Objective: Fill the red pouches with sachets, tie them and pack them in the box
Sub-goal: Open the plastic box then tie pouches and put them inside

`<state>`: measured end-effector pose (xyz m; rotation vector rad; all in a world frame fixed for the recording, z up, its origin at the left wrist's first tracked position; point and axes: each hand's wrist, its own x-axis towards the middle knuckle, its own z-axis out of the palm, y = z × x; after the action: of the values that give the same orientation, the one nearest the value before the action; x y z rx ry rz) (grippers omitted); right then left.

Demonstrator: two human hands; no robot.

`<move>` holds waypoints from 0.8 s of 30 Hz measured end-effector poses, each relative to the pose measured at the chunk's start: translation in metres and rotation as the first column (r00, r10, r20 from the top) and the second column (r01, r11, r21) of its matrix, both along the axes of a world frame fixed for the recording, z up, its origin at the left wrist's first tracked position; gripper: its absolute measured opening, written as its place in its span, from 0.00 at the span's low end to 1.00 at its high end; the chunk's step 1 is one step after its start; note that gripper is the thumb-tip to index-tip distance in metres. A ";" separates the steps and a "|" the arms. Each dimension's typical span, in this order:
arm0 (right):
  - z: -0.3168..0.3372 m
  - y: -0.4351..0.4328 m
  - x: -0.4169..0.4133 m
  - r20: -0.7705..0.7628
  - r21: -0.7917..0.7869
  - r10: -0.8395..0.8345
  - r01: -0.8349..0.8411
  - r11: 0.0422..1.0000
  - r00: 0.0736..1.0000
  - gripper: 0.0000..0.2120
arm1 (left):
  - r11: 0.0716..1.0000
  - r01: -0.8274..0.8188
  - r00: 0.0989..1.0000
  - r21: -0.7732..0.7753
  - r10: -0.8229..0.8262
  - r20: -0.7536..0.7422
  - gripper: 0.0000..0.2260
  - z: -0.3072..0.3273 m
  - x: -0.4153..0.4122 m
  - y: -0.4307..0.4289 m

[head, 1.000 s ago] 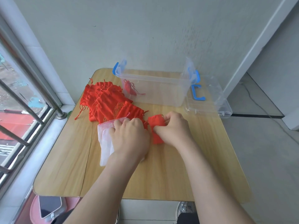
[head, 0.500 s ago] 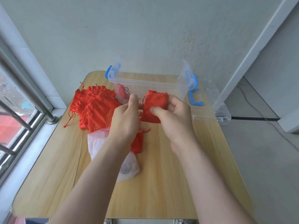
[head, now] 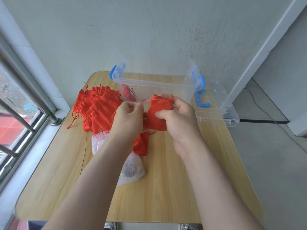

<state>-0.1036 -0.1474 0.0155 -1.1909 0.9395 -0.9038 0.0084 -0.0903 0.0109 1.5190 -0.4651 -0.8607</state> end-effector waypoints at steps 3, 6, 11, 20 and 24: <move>0.000 0.001 -0.002 0.044 0.068 -0.013 0.010 0.998 0.999 0.18 | 0.999 -0.046 0.991 -0.010 0.047 0.126 0.06 0.000 0.003 0.003; -0.001 0.002 -0.004 0.049 0.102 -0.037 0.031 0.994 0.998 0.17 | 0.995 -0.089 0.980 -0.052 0.097 0.177 0.03 -0.001 0.004 0.005; 0.002 0.005 -0.008 0.065 0.201 -0.045 0.031 0.979 0.997 0.13 | 0.990 -0.081 0.992 -0.112 0.090 0.083 0.07 -0.004 -0.001 0.010; 0.005 0.009 -0.011 -0.023 0.344 -0.056 0.060 0.937 0.998 0.18 | 0.962 -0.181 0.938 -0.205 0.105 -0.332 0.09 -0.003 -0.005 0.011; 0.001 0.006 -0.016 -0.201 0.196 0.018 0.022 0.980 0.979 0.10 | 0.954 -0.219 0.916 -0.205 0.128 -0.381 0.10 -0.002 -0.004 0.012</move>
<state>-0.1193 -0.1417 0.0169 -1.1243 1.1666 -0.6812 0.0045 -0.0786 0.0091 1.1226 -0.1505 -0.8846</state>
